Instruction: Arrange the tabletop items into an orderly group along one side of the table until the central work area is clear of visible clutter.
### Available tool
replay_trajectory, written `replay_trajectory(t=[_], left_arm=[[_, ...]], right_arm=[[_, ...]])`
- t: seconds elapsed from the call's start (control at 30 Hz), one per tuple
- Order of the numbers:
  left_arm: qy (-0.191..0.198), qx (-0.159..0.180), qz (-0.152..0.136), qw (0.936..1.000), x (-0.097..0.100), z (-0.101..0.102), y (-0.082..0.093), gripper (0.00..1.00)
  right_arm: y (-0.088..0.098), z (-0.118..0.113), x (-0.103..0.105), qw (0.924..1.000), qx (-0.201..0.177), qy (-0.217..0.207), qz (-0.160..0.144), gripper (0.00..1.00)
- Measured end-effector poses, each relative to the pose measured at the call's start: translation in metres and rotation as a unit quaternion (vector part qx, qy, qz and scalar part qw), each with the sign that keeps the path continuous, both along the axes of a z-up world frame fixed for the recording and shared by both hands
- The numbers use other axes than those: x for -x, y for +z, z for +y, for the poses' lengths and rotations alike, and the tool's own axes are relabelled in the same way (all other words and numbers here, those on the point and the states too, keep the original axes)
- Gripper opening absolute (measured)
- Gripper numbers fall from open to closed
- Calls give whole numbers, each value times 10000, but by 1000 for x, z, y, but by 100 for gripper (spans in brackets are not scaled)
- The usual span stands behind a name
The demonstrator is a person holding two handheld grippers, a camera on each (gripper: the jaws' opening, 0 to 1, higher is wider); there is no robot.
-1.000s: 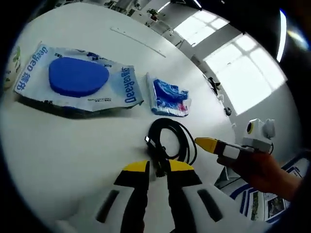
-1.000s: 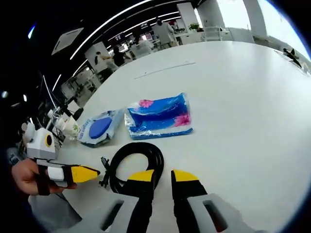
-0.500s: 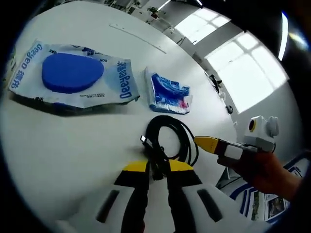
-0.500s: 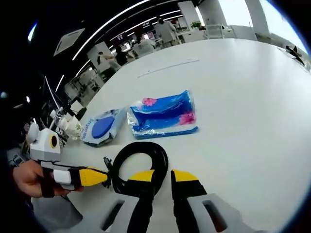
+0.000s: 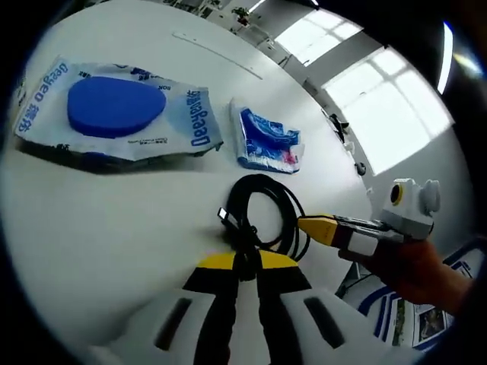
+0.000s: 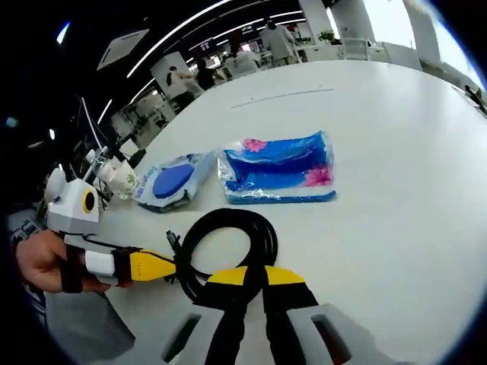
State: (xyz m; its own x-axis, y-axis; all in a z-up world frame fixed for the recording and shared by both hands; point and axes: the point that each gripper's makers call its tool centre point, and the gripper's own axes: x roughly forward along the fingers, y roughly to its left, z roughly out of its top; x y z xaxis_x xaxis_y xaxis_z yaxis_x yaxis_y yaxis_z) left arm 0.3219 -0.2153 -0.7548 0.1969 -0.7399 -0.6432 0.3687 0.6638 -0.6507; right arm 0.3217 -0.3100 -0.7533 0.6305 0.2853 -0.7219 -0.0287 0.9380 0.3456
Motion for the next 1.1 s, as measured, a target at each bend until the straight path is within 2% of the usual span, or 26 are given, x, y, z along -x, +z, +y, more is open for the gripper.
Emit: replay_trajectory(t=[0.67,1.1], left_arm=[[409,-78,3,9991,-8,34,2,5],[429,-82,-132,9990,-10,40,6,6]], right_arm=[[2,35,-4,9996,-118,252,-17,5],[4,39,-3,9995,-58,316,-26,5]])
